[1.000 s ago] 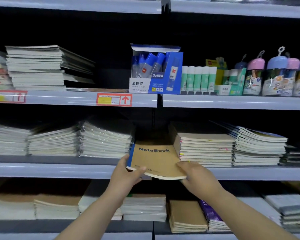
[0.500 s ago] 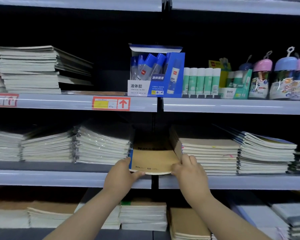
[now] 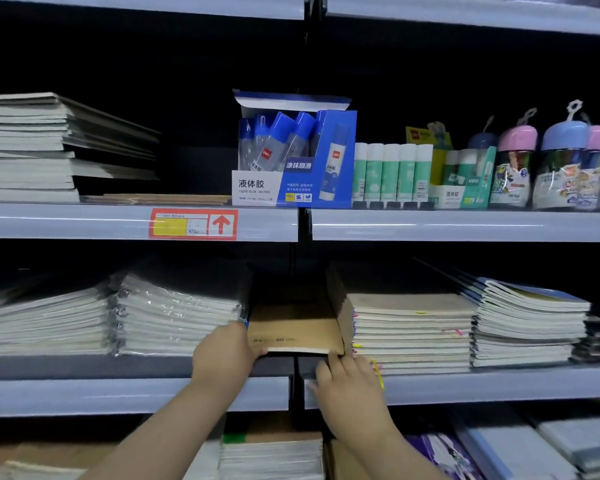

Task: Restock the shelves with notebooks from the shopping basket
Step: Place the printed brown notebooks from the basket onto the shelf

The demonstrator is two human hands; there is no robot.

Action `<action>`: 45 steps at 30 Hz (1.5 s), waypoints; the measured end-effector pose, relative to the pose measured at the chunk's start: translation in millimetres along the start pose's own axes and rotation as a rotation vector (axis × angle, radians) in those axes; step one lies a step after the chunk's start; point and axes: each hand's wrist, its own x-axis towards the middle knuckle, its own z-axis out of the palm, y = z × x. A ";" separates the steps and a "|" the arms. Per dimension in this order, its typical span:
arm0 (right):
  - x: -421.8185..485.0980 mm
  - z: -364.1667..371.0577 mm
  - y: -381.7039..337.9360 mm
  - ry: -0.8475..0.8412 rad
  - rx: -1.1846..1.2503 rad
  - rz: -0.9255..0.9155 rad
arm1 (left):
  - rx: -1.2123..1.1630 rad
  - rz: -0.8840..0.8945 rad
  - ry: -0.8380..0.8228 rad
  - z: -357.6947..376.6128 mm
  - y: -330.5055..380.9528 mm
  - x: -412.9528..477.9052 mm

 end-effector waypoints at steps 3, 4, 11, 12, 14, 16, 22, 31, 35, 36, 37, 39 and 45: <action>0.8 12.3 -0.2 0.034 -0.100 0.033 | 0.152 0.069 -0.012 -1.9 2.7 15.6; 2.9 14.7 0.4 0.054 -0.128 0.042 | 0.177 0.090 -0.012 -1.1 3.4 19.7; 11.1 22.8 5.7 0.223 -0.142 -0.007 | 0.175 0.142 0.022 7.8 6.3 29.9; 11.1 23.9 6.9 0.224 -0.147 -0.014 | 0.177 0.144 0.027 8.2 6.2 29.3; 9.3 25.9 5.9 0.198 -0.131 -0.022 | 0.168 0.139 0.037 11.7 4.6 26.3; 7.9 26.0 4.7 0.189 -0.120 -0.024 | 0.127 0.131 0.043 14.6 2.1 23.9; 10.7 17.2 3.8 0.163 -0.071 -0.017 | -0.168 0.055 0.052 12.3 -4.1 12.6; 11.3 -3.1 4.8 -0.124 0.071 0.029 | -0.760 0.091 -0.024 -13.5 -11.1 -18.6; 4.1 -12.3 4.4 -0.151 0.193 0.078 | -1.018 -0.055 -0.245 -26.1 -10.2 -35.7; -0.5 -14.4 2.9 -0.146 0.254 0.086 | -1.134 -0.119 -0.328 -28.1 -11.2 -41.0; -5.7 -17.6 0.2 -0.139 0.327 0.092 | -1.233 -0.163 -0.380 -28.6 -13.0 -46.4; -15.1 -24.2 -5.5 -0.138 0.456 0.094 | -1.352 -0.216 -0.404 -25.6 -17.0 -55.9; -44.1 -41.2 -19.8 -0.223 0.560 0.066 | -1.379 -0.242 -0.462 -14.2 -26.1 -86.9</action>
